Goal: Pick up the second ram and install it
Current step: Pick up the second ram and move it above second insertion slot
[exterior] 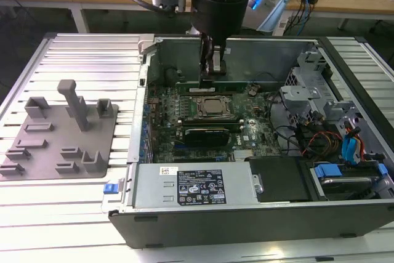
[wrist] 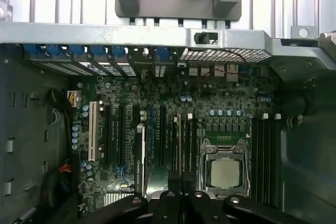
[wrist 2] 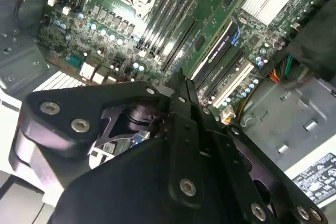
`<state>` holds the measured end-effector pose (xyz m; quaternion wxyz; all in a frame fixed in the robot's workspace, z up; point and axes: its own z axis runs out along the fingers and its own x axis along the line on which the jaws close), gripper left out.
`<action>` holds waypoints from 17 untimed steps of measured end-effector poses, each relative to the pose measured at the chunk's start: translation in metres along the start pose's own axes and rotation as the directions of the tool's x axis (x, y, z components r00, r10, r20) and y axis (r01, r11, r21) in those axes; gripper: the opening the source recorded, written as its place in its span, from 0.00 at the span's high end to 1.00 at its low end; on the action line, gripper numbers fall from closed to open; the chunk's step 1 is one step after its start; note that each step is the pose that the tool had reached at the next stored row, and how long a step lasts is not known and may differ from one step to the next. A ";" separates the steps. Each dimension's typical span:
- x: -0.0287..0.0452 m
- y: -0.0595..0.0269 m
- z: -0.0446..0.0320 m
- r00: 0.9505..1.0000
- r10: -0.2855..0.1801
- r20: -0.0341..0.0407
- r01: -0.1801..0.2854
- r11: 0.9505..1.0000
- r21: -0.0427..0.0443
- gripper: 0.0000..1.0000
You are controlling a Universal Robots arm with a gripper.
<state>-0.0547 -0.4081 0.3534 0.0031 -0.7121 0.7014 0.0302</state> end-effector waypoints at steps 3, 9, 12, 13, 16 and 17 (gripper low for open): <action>-0.0017 -0.0003 0.0077 1.000 0.009 0.001 -0.009 1.000 0.001 0.91; -0.0102 -0.0015 0.0222 0.999 0.048 0.002 -0.048 0.999 0.002 0.91; -0.0158 -0.0020 0.0276 0.998 0.062 0.003 -0.062 0.998 0.003 0.91; -0.0177 -0.0023 0.0287 0.998 0.065 0.003 -0.065 0.998 0.003 0.91; -0.0238 -0.0041 0.0325 0.997 0.071 0.003 -0.072 0.997 0.003 0.91; -0.0246 -0.0049 0.0341 0.997 0.073 0.003 -0.073 0.997 0.004 0.91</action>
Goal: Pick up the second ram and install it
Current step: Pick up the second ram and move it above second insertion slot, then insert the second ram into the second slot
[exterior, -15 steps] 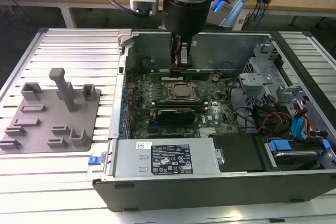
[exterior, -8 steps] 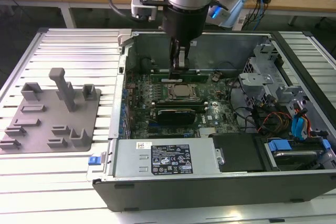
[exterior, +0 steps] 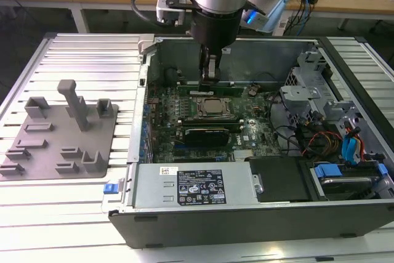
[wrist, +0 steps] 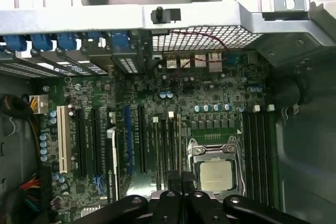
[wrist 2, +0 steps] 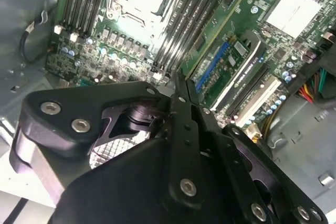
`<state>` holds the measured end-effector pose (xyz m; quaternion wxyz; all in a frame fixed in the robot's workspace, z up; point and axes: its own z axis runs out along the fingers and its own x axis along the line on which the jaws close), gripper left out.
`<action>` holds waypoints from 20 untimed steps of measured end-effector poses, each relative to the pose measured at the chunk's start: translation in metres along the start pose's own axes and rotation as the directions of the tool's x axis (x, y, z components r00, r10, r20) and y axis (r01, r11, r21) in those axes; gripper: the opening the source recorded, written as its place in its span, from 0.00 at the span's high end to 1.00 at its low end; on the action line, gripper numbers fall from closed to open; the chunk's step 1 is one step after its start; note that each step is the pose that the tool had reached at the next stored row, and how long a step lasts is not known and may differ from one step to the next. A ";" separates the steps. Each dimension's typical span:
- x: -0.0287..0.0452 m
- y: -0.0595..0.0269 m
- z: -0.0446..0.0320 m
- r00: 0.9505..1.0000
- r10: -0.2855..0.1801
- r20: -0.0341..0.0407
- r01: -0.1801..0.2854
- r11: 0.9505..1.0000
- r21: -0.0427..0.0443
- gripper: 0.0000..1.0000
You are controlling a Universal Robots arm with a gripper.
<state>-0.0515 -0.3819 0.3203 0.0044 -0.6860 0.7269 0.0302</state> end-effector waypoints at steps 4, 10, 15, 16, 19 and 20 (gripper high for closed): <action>0.0002 -0.0019 0.0077 1.000 0.001 0.000 -0.001 1.000 0.000 0.91; 0.0004 -0.0021 0.0114 1.000 0.001 0.000 -0.001 1.000 0.000 0.91; 0.0004 -0.0021 0.0119 1.000 0.001 0.000 -0.001 1.000 0.000 0.91; 0.0004 -0.0021 0.0120 1.000 0.001 0.000 -0.001 1.000 0.000 0.91; 0.0004 -0.0021 0.0120 1.000 0.001 0.000 -0.001 1.000 0.000 0.91; 0.0004 -0.0021 0.0120 1.000 0.001 0.000 -0.001 1.000 0.000 0.91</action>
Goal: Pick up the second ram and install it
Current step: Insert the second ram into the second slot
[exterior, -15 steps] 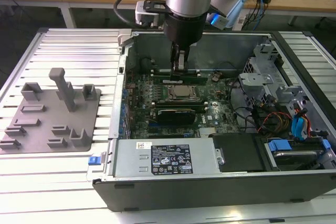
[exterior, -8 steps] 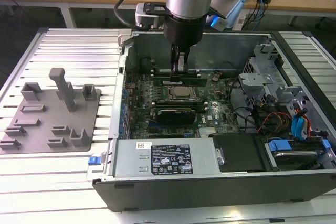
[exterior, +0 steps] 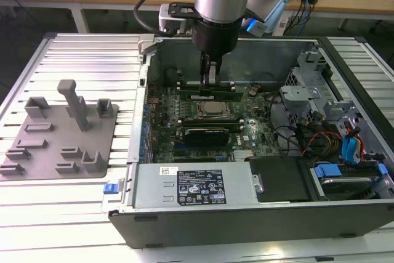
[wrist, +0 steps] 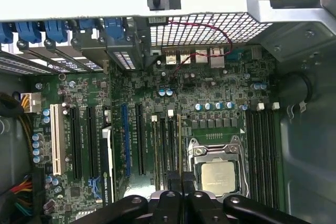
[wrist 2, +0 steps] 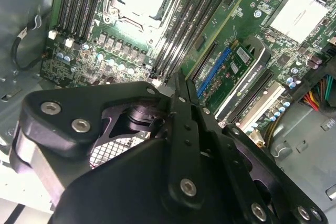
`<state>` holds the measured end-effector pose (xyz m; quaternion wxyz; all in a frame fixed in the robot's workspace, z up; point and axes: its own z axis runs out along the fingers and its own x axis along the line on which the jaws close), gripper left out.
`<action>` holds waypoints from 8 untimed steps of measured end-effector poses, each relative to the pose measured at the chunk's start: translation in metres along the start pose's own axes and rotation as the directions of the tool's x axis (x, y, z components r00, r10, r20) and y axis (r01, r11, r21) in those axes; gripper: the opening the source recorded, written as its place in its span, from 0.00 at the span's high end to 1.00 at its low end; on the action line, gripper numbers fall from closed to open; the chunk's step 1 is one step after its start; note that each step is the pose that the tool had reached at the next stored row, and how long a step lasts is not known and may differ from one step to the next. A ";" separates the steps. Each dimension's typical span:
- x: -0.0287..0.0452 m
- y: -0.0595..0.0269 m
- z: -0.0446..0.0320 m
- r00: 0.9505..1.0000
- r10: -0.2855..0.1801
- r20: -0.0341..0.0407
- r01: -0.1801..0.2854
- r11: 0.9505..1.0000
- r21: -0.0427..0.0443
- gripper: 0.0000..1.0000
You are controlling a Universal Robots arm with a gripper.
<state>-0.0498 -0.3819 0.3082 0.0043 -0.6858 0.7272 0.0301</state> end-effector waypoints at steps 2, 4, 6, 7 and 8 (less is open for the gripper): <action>0.0000 0.0000 0.0001 1.000 0.000 0.000 0.000 1.000 0.000 0.91; 0.0000 0.0000 0.0002 1.000 0.000 0.000 0.000 1.000 0.000 0.91; 0.0001 -0.0001 0.0022 1.000 0.000 0.000 0.000 1.000 0.000 0.91; 0.0001 -0.0002 0.0036 1.000 0.000 0.000 0.000 1.000 0.000 0.91; 0.0002 -0.0002 0.0056 1.000 0.000 0.000 0.000 1.000 0.000 0.91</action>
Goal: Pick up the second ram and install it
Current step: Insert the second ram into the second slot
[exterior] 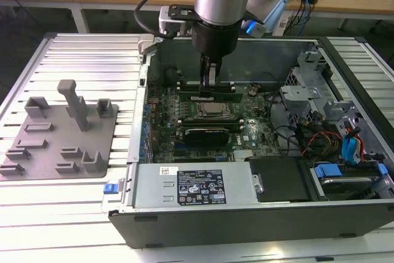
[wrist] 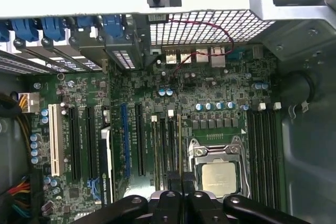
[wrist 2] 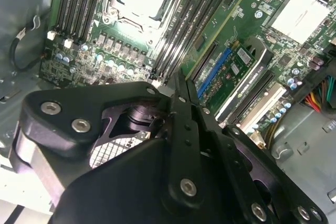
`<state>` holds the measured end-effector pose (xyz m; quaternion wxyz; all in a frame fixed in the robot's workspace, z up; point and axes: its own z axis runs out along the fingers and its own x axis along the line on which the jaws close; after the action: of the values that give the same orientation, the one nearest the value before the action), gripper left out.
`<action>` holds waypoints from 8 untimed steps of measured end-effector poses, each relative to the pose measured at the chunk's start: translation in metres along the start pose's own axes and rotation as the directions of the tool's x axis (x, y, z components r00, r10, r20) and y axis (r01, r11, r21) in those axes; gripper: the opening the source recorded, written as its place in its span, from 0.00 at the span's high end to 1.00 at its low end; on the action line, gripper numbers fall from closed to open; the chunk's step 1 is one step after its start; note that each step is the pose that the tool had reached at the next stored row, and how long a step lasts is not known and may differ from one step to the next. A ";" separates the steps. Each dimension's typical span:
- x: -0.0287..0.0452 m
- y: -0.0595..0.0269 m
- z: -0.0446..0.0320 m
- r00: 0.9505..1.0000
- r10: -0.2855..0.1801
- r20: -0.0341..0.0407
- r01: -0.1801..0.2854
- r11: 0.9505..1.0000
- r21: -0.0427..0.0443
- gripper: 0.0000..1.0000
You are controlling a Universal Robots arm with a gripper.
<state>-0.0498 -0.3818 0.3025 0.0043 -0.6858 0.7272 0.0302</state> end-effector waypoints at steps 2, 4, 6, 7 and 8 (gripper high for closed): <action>0.0002 -0.0001 0.0041 1.000 0.000 0.000 0.000 1.000 0.000 0.91; 0.0004 -0.0003 0.0080 1.000 0.000 0.000 0.000 1.000 0.000 0.91; 0.0007 -0.0005 0.0141 1.000 0.000 0.000 0.000 1.000 0.000 0.91; 0.0008 -0.0006 0.0166 1.000 0.000 -0.001 0.000 1.000 0.000 0.91; 0.0009 -0.0007 0.0193 1.000 0.000 -0.001 0.000 1.000 0.000 0.91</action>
<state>-0.0498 -0.3818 0.2832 0.0038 -0.6859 0.7271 0.0297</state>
